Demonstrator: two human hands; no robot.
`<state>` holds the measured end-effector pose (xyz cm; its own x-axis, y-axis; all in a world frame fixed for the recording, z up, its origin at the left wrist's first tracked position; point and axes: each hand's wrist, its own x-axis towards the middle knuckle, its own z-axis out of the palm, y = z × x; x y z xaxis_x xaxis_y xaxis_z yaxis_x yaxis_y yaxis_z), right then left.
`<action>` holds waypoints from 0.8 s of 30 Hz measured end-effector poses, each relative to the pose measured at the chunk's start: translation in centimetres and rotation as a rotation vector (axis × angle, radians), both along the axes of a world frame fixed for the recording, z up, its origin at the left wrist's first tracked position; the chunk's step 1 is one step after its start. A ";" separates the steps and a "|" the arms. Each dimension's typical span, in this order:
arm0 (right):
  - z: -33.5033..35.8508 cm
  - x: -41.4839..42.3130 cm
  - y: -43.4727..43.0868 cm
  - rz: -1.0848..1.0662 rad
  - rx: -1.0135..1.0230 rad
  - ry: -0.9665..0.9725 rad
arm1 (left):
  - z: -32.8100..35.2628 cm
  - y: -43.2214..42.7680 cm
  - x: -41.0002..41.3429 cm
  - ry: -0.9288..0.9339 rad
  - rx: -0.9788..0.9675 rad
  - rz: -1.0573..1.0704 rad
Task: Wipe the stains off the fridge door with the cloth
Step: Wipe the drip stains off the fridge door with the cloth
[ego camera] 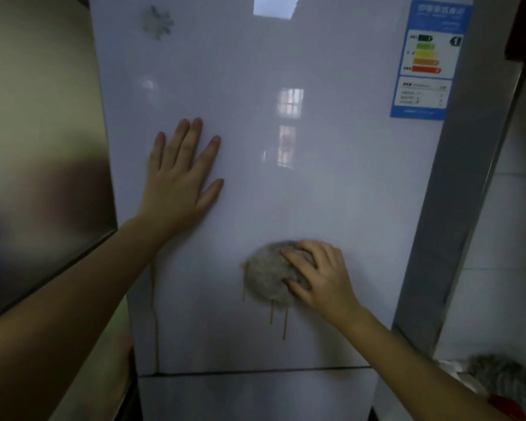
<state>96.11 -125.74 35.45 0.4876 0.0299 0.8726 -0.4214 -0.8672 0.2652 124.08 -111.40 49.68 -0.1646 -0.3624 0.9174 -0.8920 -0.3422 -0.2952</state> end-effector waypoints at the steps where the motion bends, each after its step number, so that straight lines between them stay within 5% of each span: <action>1: -0.1 0.0 0.1 -0.002 0.001 0.013 | 0.0 0.1 0.0 0.008 0.009 0.001; 11: 9.5 1.6 1.2 -0.029 0.177 -0.356 | -1.2 0.4 -0.4 0.137 -0.046 -0.094; 24: 4.3 8.0 4.9 0.035 0.117 -0.127 | -16.9 5.9 2.7 0.432 -0.112 -0.052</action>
<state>104.14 -120.85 39.75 0.3740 -0.0604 0.9255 -0.4140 -0.9038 0.1083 126.78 -105.51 32.78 0.2272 -0.2585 0.9389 -0.9421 -0.3026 0.1446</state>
